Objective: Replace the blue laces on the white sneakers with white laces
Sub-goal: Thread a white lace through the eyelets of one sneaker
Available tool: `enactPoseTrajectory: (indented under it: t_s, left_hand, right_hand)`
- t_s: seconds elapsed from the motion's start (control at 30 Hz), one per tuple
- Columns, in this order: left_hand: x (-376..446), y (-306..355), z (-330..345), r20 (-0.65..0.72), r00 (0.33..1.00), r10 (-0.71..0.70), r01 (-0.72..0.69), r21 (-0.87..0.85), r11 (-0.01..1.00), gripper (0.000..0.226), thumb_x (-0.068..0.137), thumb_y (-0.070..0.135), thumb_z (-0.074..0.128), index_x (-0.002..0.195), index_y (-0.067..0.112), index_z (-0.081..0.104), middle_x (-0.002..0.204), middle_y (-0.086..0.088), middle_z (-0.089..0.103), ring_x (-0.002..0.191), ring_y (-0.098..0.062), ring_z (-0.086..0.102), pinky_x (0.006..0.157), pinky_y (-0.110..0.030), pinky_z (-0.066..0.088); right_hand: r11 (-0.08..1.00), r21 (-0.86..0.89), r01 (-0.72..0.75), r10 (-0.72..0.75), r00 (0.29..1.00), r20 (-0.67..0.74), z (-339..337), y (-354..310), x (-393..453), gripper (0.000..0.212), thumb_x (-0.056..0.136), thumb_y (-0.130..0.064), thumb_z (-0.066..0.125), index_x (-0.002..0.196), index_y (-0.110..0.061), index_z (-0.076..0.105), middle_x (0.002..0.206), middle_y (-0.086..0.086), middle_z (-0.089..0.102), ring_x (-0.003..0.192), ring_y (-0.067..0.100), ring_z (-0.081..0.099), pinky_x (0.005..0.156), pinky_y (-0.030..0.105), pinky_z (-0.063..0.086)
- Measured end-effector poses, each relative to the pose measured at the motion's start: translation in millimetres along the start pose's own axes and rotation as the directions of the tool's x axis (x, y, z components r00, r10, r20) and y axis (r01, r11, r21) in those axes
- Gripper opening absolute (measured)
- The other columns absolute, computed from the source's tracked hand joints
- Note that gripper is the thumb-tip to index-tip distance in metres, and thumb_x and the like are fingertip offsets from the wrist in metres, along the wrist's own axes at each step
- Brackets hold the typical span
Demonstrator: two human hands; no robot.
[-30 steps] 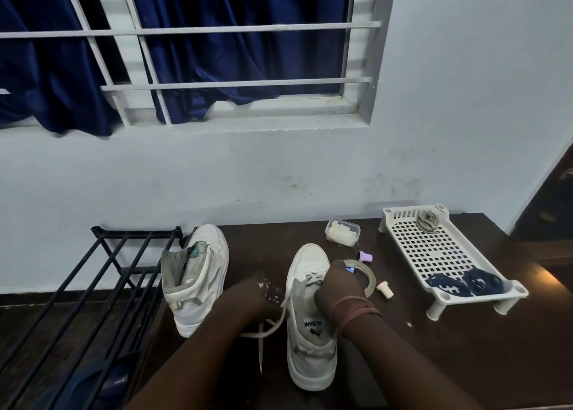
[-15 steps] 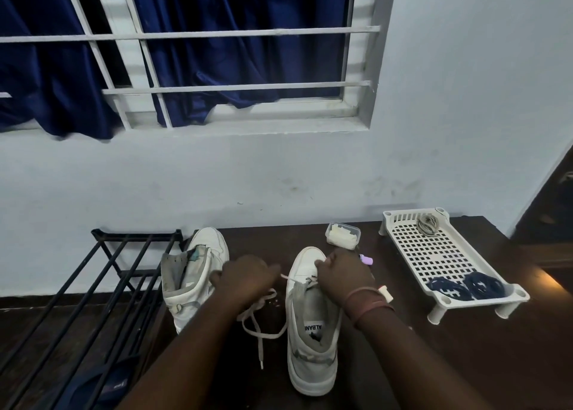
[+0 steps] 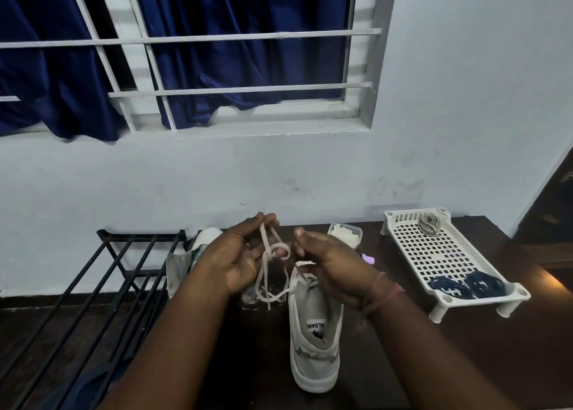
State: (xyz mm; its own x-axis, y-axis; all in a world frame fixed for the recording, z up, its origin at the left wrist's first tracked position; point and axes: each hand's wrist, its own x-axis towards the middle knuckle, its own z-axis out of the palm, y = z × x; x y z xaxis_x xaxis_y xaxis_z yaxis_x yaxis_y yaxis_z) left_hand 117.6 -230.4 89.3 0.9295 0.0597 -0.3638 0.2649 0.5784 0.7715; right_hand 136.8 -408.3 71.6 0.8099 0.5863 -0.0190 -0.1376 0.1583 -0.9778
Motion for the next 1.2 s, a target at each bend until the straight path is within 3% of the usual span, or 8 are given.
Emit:
enactPoseTrajectory:
  t_s: [0.1, 0.2, 0.33, 0.43, 0.57, 0.9, 1.03, 1.2]
  left_hand:
    - [1, 0, -3, 0.008, 1.000, -0.020, 0.020, 0.024, 1.000, 0.026, 0.087, 0.021, 0.071, 0.105, 0.003, 0.075, 0.123, -0.017, 0.069, 0.106, -0.029, 0.066, 0.105, -0.044, 0.050]
    - [-4, 0, 9, 0.060, 0.998, -0.001, -0.006, 0.111, 0.994, 0.024, 0.088, 0.024, 0.071, 0.100, 0.004, 0.079, 0.097, -0.013, 0.066, 0.081, -0.025, 0.070, 0.091, -0.044, 0.057]
    - [-5, 1, 12, 0.083, 0.993, 0.082, -0.091, 0.116, 0.989, 0.020, 0.090, 0.023, 0.068, 0.091, 0.009, 0.081, 0.105, -0.007, 0.067, 0.083, -0.017, 0.065, 0.080, -0.036, 0.053]
    - [-7, 5, 6, 0.104, 0.983, 0.149, -0.158, 0.081, 0.984, 0.023, 0.091, 0.021, 0.067, 0.102, 0.003, 0.078, 0.112, -0.012, 0.070, 0.087, -0.018, 0.068, 0.084, -0.033, 0.058]
    - [-16, 7, 11, 0.198, 0.967, 0.162, -0.196, 0.170, 0.966, 0.033, 0.090, 0.020, 0.066, 0.115, -0.002, 0.071, 0.097, -0.015, 0.072, 0.086, -0.028, 0.071, 0.079, -0.038, 0.059]
    - [-2, -16, 15, 0.112, 0.993, 0.034, -0.028, -0.054, 0.998, 0.021, 0.088, 0.022, 0.069, 0.103, 0.010, 0.076, 0.124, -0.012, 0.069, 0.104, -0.021, 0.068, 0.101, -0.040, 0.053]
    - [15, -10, -10, -0.139, 0.990, -0.034, 0.005, -0.205, 0.979, 0.012, 0.089, 0.030, 0.070, 0.098, 0.026, 0.077, 0.113, 0.003, 0.072, 0.113, -0.017, 0.063, 0.113, -0.038, 0.040]
    - [24, -13, -34, -0.360, 0.929, -0.090, -0.045, -0.350, 0.936, 0.004, 0.095, 0.027, 0.067, 0.094, 0.024, 0.071, 0.116, 0.000, 0.062, 0.111, -0.018, 0.058, 0.101, -0.035, 0.046]
  right_hand:
    - [0.984, -0.180, -0.016, -0.011, 0.989, -0.149, -10, 2, 7, 0.028, 0.094, -0.043, 0.060, 0.093, -0.015, 0.063, 0.097, 0.002, 0.069, 0.088, 0.016, 0.062, 0.080, 0.032, 0.046]
    - [0.722, -0.691, 0.024, -0.139, 0.984, -0.112, -9, 19, 10, 0.033, 0.082, -0.055, 0.066, 0.104, -0.031, 0.069, 0.102, -0.007, 0.069, 0.090, 0.004, 0.064, 0.085, 0.024, 0.051]
    - [0.652, -0.747, 0.133, -0.162, 0.986, 0.035, 6, 28, 8, 0.024, 0.086, -0.045, 0.066, 0.085, -0.022, 0.073, 0.087, -0.006, 0.069, 0.085, 0.007, 0.064, 0.083, 0.033, 0.052]
    - [0.529, -0.845, 0.076, -0.292, 0.951, -0.097, 8, 32, 10, 0.037, 0.075, -0.067, 0.062, 0.072, -0.030, 0.068, 0.082, -0.008, 0.064, 0.090, 0.008, 0.058, 0.086, 0.039, 0.048]
    - [0.673, -0.726, 0.142, -0.511, 0.798, -0.318, 19, 20, 11, 0.041, 0.070, -0.074, 0.062, 0.084, -0.036, 0.061, 0.095, -0.014, 0.060, 0.101, 0.011, 0.056, 0.092, 0.035, 0.045]
    - [0.844, -0.498, 0.199, -0.352, 0.906, -0.235, 31, 23, 7, 0.016, 0.096, -0.015, 0.059, 0.085, -0.003, 0.063, 0.071, -0.001, 0.060, 0.059, 0.001, 0.050, 0.060, 0.018, 0.042]
    - [0.893, -0.445, -0.070, -0.110, 0.924, -0.366, -2, 18, 7, 0.020, 0.094, -0.010, 0.056, 0.077, -0.009, 0.066, 0.060, 0.003, 0.064, 0.052, 0.014, 0.055, 0.056, 0.027, 0.045]
    - [0.833, -0.373, -0.408, 0.073, 0.749, -0.658, -57, 16, 3, 0.033, 0.081, -0.020, 0.072, 0.051, -0.011, 0.060, 0.052, 0.001, 0.060, 0.052, 0.017, 0.055, 0.068, 0.030, 0.051]
